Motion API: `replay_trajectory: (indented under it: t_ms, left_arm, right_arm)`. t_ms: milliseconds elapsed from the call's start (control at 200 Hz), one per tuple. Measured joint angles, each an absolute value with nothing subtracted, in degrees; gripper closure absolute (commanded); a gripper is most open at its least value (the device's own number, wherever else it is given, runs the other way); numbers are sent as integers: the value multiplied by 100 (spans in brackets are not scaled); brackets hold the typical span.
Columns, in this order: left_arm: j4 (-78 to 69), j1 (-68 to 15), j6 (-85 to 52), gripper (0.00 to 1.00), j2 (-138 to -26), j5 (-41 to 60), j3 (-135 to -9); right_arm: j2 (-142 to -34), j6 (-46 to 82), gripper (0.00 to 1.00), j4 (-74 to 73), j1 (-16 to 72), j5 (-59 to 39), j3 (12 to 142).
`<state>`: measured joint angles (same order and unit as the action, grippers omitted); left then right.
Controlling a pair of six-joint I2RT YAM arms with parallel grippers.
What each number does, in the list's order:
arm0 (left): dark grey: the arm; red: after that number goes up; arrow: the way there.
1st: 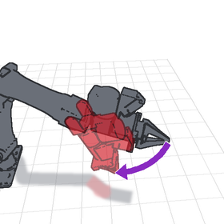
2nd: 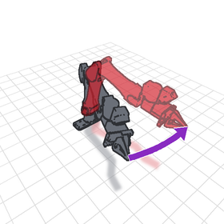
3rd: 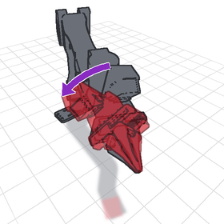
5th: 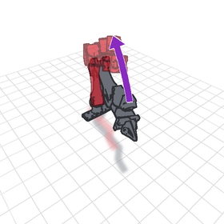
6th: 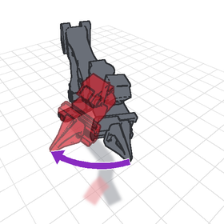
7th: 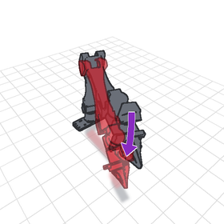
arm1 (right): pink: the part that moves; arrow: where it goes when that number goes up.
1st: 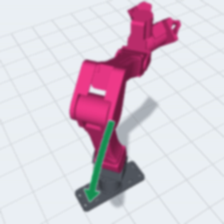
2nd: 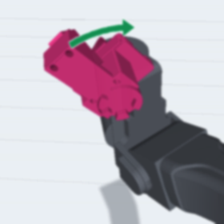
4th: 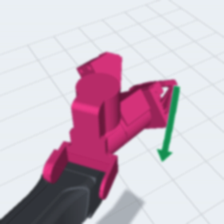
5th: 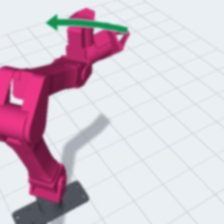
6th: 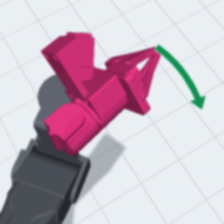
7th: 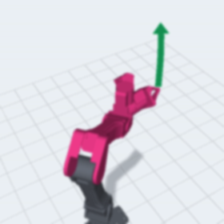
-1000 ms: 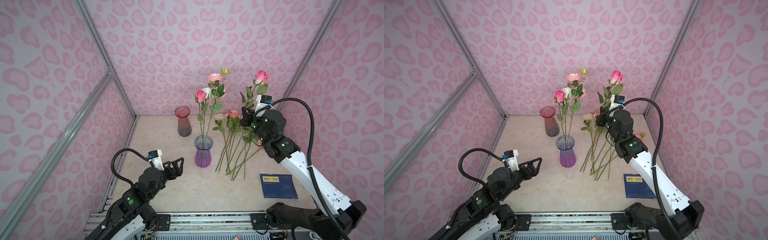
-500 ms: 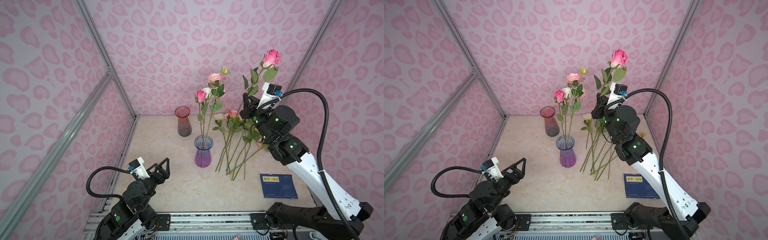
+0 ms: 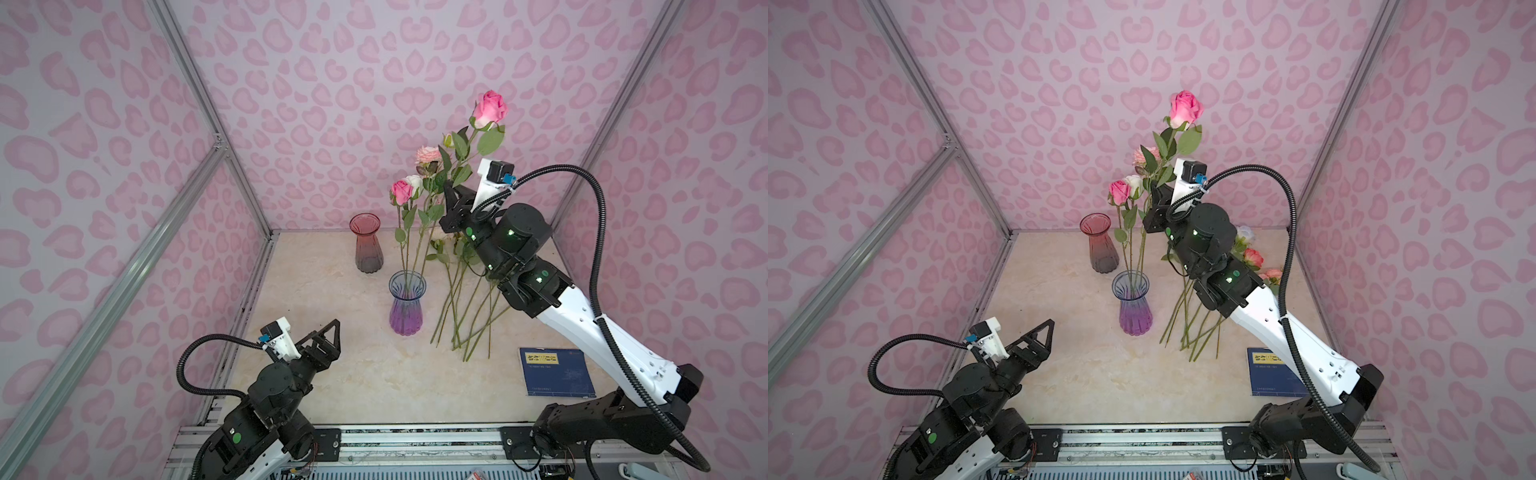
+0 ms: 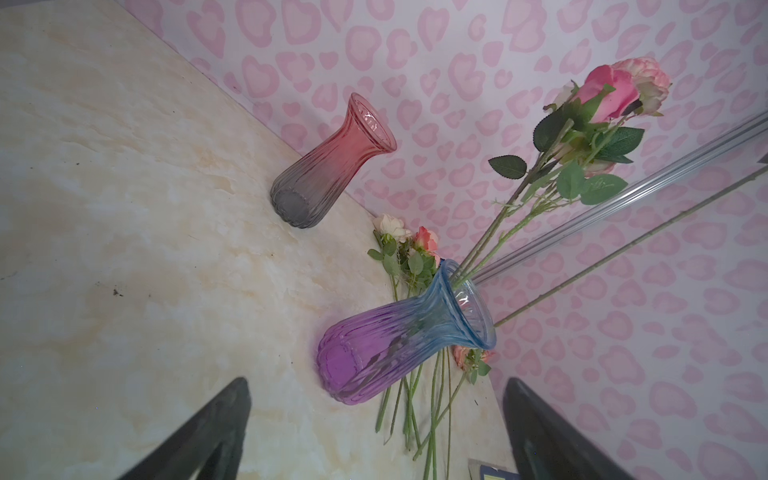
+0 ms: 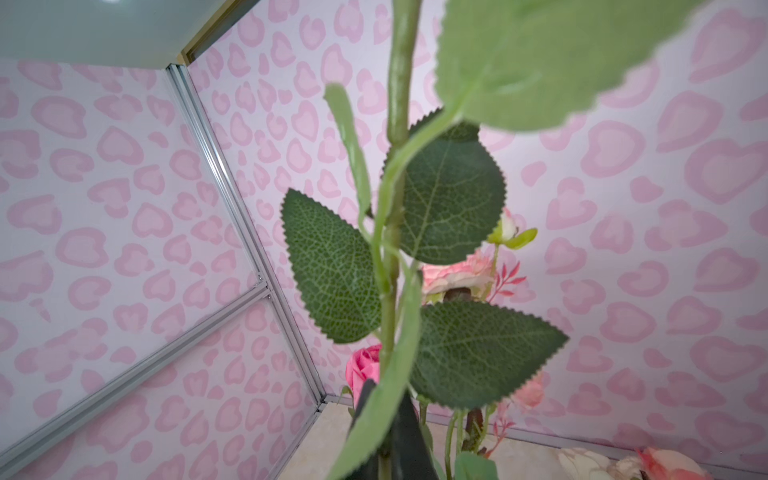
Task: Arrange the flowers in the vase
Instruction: 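Carry the pink rose over the purple-blue vase and lower its stem inside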
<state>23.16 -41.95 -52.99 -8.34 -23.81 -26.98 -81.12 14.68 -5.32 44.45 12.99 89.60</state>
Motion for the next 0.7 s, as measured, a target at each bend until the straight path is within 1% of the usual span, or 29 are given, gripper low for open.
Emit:
replay_trajectory:
  t_ms: [200,420,480,700]
  left_arm:
    - [2324,-4195,-5389,4,-821,-2259,-2602]
    - [2303,-4195,-5398,4,-823,-2235,-2506]
    - [2296,-4195,-5406,4,-827,-2233,-2453]
    - [2237,-4195,-5463,4,-965,-2198,-2377]
  right_arm:
    - [-8202,1369,100,-832,4685,1326,8200]
    - [-8195,1570,89,-939,4733,1428,7548]
    - [-8197,1612,84,-867,4775,1382,7406]
    - [-8167,1756,79,-731,4939,1431,7188]
